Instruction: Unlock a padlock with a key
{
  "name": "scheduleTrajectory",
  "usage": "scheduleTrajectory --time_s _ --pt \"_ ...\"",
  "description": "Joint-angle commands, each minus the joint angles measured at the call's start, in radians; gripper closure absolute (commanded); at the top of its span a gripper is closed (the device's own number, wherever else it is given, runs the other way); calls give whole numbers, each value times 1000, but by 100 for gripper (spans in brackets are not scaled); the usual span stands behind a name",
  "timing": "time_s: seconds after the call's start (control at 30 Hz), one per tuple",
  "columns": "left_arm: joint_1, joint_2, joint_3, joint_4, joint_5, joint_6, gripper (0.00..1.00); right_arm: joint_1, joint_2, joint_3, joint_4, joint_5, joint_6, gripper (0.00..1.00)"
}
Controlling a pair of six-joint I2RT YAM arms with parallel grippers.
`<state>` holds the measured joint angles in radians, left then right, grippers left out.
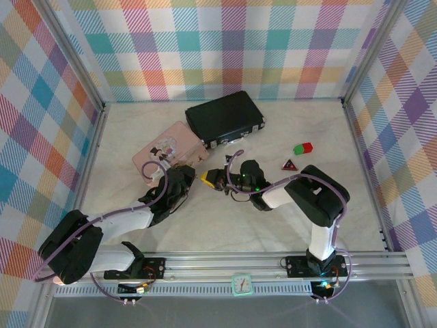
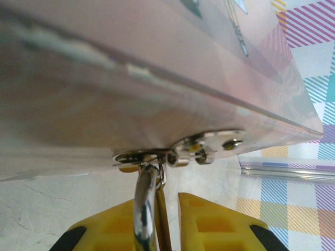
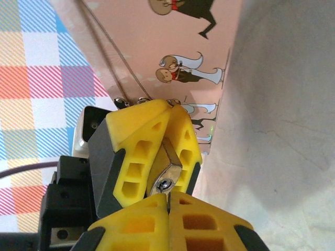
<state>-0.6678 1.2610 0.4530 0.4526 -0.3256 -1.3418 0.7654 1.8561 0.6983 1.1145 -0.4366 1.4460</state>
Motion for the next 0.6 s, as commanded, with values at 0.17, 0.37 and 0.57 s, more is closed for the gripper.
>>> scheduleTrajectory --time_s 0.17,0.37,0.57 --pt "-42 82 1 173 40 25 100 14 18 18 74 50 248 100" --pt "-51 128 -1 266 41 40 100 16 37 29 56 40 295 100" --pt "-59 140 4 282 65 36 100 15 83 52 40 16 301 100"
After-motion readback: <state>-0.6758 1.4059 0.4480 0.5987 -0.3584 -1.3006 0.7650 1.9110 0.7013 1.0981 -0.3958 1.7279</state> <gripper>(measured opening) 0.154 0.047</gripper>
